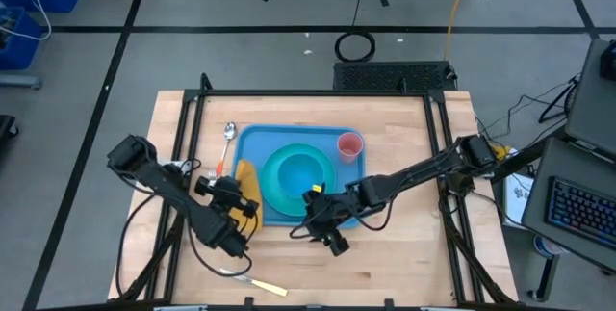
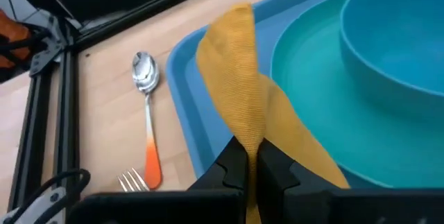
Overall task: Set up tray
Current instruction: Put the yellow napkin on the blue serving tray to the left of the blue plate
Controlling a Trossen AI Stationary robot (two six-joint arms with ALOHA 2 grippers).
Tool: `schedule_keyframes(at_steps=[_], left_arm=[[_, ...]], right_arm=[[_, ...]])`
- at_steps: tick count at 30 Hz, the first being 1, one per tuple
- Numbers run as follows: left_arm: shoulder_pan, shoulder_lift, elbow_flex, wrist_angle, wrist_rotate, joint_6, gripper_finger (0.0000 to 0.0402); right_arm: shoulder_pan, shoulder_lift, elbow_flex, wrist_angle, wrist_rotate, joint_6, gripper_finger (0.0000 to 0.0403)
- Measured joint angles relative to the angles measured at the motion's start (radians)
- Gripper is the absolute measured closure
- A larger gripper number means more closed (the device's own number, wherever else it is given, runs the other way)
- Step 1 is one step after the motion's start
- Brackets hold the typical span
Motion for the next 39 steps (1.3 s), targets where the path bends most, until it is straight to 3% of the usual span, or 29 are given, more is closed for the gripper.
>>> schedule_keyframes(at_steps=[14, 22, 31, 39], left_arm=[[0.088, -0.141, -0.234, 0.287, 0.012, 0.154, 0.0396], [0.157, -0.218, -0.286, 0.350, -0.028, 0.259, 0.0396], [0.238, -0.234, -0.296, 0.532, -0.032, 0.540, 0.0396], [0.317, -0.233, -0.433, 0.577, 0.022, 0.480, 0.0396]], right_arm=[[-0.021, -0.250, -0.347, 0.317, 0.054, 0.063, 0.0187], [-0.021, -0.384, -0.535, 0.521, 0.066, 0.084, 0.0187], [-0.020, -0.409, -0.565, 0.566, 0.075, 0.084, 0.0187], [-0.019, -0.409, -0.565, 0.558, 0.075, 0.101, 0.0187]])
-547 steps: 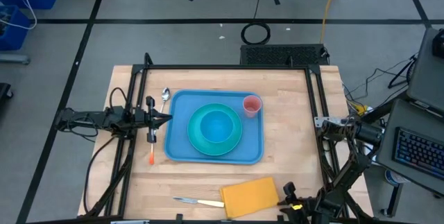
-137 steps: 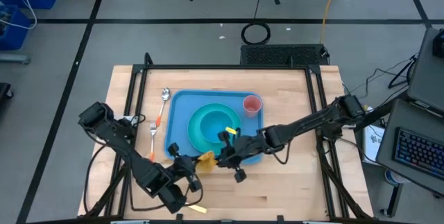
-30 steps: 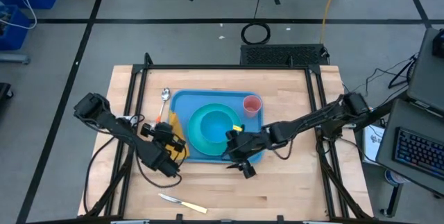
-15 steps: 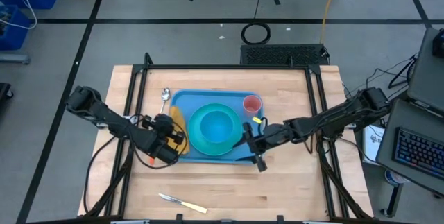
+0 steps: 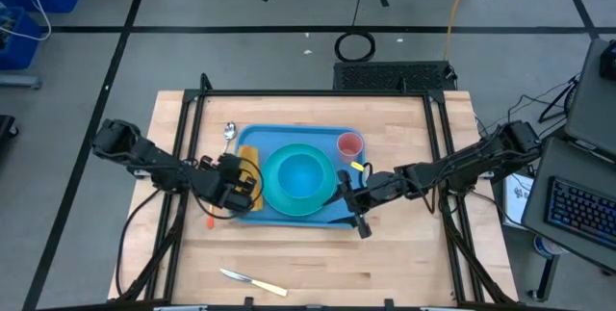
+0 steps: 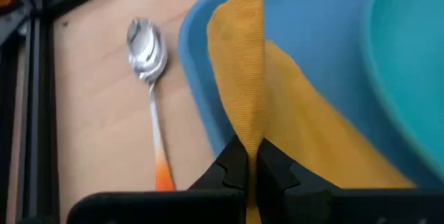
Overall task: Set up tray
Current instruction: Put the yellow napkin on the blue serving tray to the left of the blue plate
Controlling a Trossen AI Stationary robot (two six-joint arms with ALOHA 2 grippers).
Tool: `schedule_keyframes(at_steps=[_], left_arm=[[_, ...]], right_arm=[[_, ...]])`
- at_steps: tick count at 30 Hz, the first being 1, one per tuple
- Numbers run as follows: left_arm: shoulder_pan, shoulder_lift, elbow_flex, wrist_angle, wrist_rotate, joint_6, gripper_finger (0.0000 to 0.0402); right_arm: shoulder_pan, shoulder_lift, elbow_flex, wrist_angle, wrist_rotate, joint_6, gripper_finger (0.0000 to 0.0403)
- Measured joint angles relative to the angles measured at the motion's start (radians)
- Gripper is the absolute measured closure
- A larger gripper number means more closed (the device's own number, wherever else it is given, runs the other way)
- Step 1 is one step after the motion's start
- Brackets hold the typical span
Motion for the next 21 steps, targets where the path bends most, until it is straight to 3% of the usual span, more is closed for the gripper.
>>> schedule_keyframes(at_steps=[5, 9, 15, 21], left_arm=[[0.000, -0.001, -0.055, 0.172, -0.006, 0.058, 0.0396], [0.004, -0.001, -0.055, 0.299, -0.040, 0.208, 0.0396], [0.058, -0.001, -0.057, 0.169, -0.002, 0.094, 0.0396], [0.084, -0.012, -0.055, 0.286, -0.044, 0.191, 0.0396]], right_arm=[[0.000, 0.000, 0.000, -0.007, 0.000, 0.004, 0.0187], [0.000, 0.000, 0.000, -0.007, 0.005, 0.008, 0.0187], [0.000, 0.000, 0.000, -0.008, 0.005, 0.017, 0.0187], [0.000, 0.000, 0.000, -0.014, 0.005, 0.019, 0.0187]])
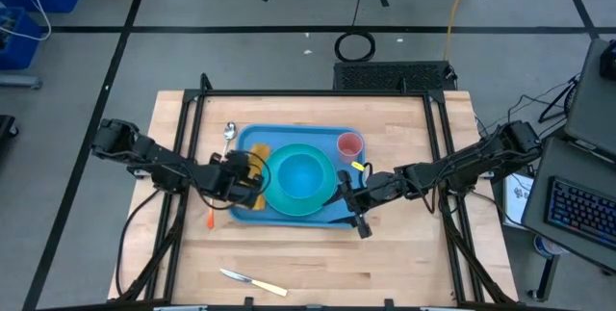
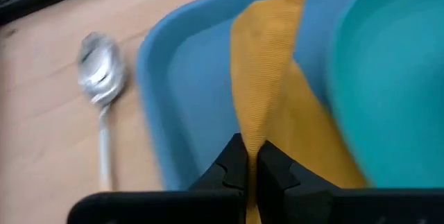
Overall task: Set up tray
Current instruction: Put the yellow napkin on the blue serving tray to the left of the blue plate
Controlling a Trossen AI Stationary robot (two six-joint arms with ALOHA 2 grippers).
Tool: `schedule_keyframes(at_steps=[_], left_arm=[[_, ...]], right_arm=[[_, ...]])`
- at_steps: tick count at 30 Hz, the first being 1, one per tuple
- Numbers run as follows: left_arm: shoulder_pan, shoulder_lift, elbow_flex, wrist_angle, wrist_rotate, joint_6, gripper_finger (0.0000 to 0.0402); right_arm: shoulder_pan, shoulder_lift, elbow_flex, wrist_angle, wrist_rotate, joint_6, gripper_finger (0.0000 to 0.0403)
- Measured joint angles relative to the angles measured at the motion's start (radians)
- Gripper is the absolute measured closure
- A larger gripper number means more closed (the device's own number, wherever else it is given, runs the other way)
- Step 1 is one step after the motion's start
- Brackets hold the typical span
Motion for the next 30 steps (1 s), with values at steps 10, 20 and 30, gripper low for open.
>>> schedule_keyframes(at_steps=[10, 20, 30], left_arm=[[0.099, 0.001, -0.001, 0.009, 0.089, 0.009, 0.0383], [0.100, 0.001, -0.001, -0.004, 0.037, -0.029, 0.0356], [0.100, 0.002, -0.001, -0.012, 0.056, -0.021, 0.0219]], right_arm=[[0.000, 0.000, 0.000, -0.001, -0.001, -0.002, 0.0187], [0.000, 0.000, 0.000, -0.002, -0.002, 0.005, 0.0187], [0.000, 0.000, 0.000, -0.002, -0.005, 0.008, 0.0187]])
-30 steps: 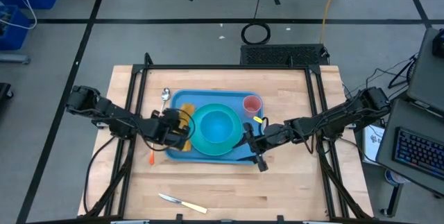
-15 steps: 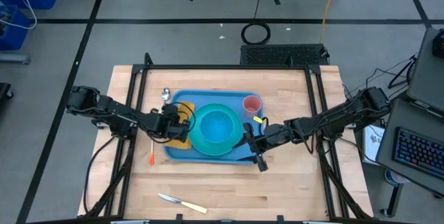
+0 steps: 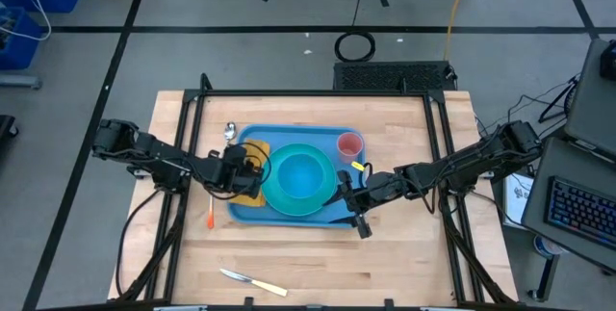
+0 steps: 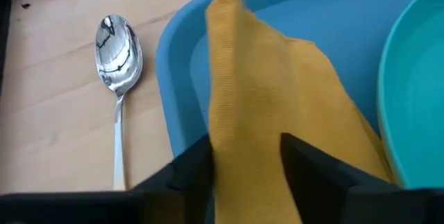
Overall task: Set up tray
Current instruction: Put the yellow napkin on the blue serving tray to the left of the blue plate
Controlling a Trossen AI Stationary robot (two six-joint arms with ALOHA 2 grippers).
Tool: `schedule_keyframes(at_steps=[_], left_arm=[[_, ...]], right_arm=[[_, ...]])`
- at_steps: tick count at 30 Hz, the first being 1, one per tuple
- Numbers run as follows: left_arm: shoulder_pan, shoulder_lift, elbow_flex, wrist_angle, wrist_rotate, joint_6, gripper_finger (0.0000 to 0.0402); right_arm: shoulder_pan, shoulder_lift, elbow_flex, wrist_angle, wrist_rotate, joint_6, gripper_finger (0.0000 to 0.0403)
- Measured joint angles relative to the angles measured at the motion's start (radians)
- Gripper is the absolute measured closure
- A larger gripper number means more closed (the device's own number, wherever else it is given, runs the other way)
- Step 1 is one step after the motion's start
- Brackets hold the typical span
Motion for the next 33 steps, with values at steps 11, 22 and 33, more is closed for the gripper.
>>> schedule_keyframes(at_steps=[11, 22, 33], left_arm=[[-0.001, -0.015, 0.008, -0.019, -0.035, 0.080, 0.0112], [-0.083, -0.036, 0.066, -0.063, 0.227, 0.069, 0.0160], [-0.189, -0.035, 0.065, -0.044, 0.266, 0.001, 0.0386]], right_arm=[[0.000, 0.000, 0.000, -0.009, 0.000, 0.001, 0.0187], [0.000, 0.000, 0.000, -0.060, 0.000, 0.041, 0.0187], [0.014, 0.000, 0.000, -0.050, 0.000, 0.053, 0.0187]])
